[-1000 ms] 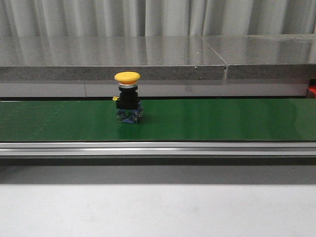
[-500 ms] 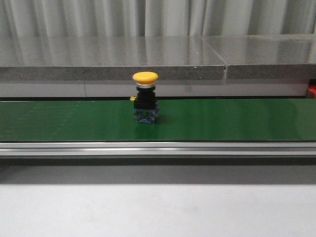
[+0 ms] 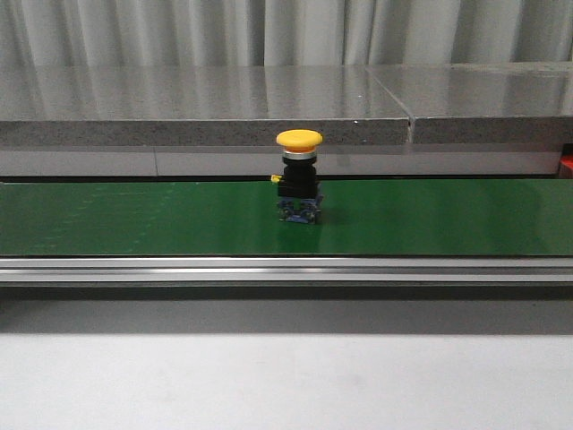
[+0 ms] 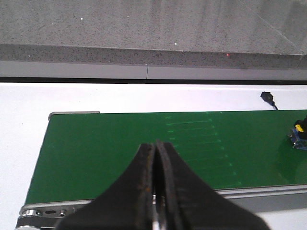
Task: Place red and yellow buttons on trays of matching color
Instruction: 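Carry the red button into the red tray and open the right gripper, then grasp the yellow button at the belt's end with the right gripper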
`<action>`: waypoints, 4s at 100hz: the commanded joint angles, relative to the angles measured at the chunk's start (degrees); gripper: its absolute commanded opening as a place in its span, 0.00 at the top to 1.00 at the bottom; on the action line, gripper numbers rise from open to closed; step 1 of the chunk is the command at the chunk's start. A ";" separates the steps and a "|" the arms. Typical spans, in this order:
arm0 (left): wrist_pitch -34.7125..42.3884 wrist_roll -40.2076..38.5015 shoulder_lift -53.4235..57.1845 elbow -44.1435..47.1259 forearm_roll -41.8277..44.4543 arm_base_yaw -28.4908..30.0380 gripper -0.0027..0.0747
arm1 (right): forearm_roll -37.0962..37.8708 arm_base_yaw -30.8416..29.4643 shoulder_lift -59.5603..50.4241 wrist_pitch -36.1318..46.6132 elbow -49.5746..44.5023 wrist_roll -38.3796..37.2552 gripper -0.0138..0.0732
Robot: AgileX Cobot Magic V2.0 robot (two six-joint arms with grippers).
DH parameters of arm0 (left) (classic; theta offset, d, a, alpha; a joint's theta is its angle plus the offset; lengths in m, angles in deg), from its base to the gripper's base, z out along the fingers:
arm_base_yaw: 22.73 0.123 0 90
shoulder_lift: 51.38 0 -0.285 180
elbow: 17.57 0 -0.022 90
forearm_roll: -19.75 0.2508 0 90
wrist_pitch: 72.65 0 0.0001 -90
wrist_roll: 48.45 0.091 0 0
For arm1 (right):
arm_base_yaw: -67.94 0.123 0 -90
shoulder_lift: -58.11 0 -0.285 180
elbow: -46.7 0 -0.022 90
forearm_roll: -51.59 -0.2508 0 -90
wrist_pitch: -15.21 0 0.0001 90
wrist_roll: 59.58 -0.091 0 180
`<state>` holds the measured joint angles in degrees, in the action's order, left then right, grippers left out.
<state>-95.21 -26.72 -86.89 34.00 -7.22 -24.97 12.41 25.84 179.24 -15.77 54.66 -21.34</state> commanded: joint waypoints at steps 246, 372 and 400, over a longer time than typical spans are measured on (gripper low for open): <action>3.72 -0.09 -0.40 -1.57 -1.16 -0.46 0.99 | -19.28 4.64 -39.40 -16.52 -22.21 18.68 0.21; 3.72 -0.09 -0.40 -1.57 -1.16 -0.46 0.99 | 0.76 36.90 -31.73 6.80 -32.87 19.75 0.22; 3.72 -0.09 -0.40 -1.57 -1.16 -0.46 0.99 | -2.12 36.90 -29.28 9.03 -32.87 19.75 0.51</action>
<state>-95.21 -26.72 -86.89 34.00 -7.22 -24.97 12.42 62.66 151.09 -8.83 20.03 -2.18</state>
